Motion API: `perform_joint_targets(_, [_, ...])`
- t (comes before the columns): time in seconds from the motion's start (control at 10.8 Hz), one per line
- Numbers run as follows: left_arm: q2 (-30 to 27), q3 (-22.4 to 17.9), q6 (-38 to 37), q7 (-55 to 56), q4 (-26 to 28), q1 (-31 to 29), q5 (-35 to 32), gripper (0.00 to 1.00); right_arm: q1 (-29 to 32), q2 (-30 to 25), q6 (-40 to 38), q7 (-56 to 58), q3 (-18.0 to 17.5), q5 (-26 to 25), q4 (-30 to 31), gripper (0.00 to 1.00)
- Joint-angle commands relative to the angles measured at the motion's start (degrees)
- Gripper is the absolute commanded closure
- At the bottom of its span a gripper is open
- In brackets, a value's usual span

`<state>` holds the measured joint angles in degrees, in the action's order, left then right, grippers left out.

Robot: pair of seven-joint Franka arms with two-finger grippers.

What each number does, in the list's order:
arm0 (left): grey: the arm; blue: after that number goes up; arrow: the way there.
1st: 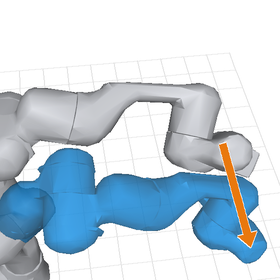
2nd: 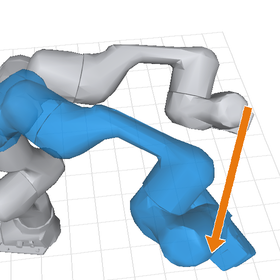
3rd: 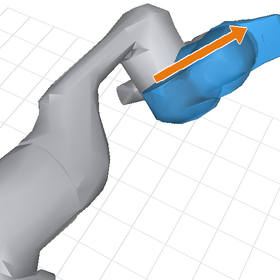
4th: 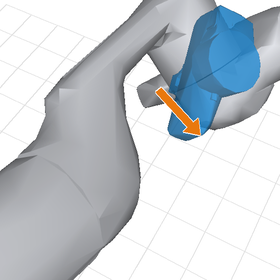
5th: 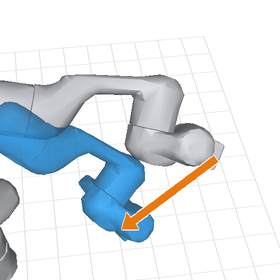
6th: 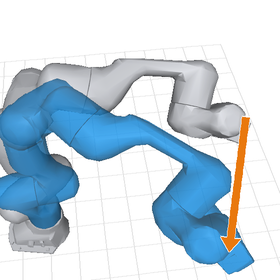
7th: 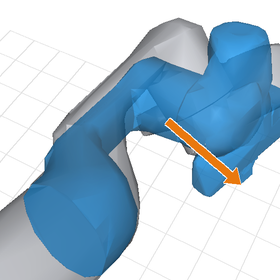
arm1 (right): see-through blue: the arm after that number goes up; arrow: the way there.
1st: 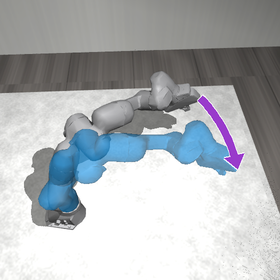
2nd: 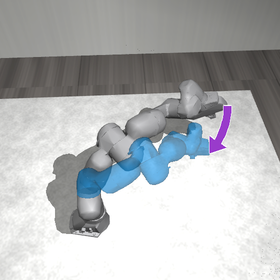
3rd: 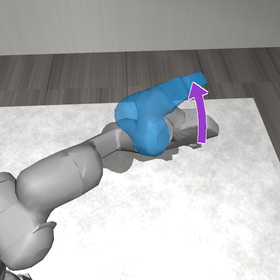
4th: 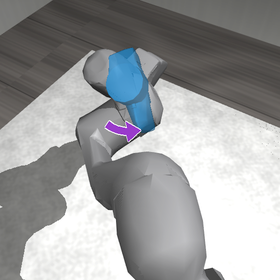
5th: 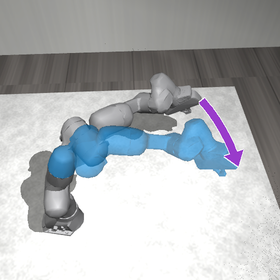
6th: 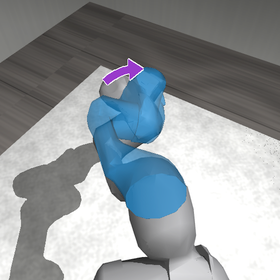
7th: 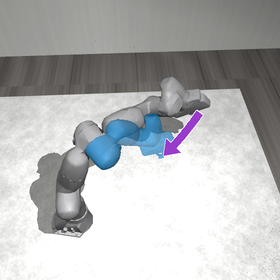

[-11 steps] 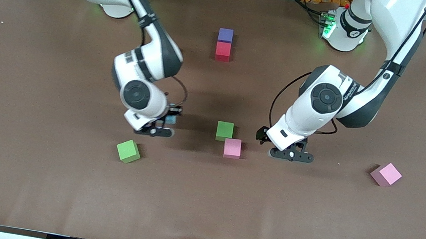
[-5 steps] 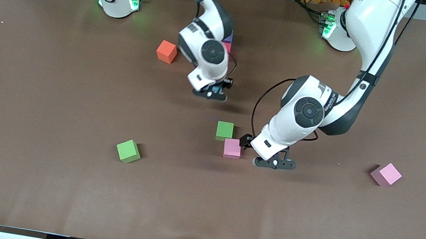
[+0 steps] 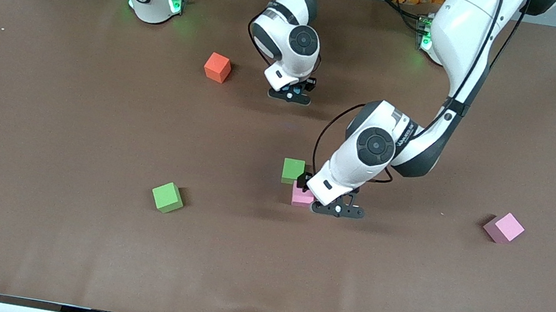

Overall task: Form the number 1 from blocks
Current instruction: 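Place the cyan cube beside the magenta cube while the left gripper grasps the green cube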

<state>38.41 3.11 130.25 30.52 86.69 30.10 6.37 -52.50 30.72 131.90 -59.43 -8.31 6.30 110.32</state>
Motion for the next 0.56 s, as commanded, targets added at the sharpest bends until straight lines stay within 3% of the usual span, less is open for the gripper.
perform_joint_targets(0.0, [1.9,-1.4,-0.8,2.3,-2.0,2.8,1.8,0.0,-0.9,-3.3,0.6,-1.4,0.6,0.7,3.4,1.0])
perform_joint_targets(0.46, [3.4,-1.4,-0.5,8.8,-2.1,6.4,1.8,0.0,-0.9,-3.3,1.9,-2.3,0.6,0.7,3.8,1.0])
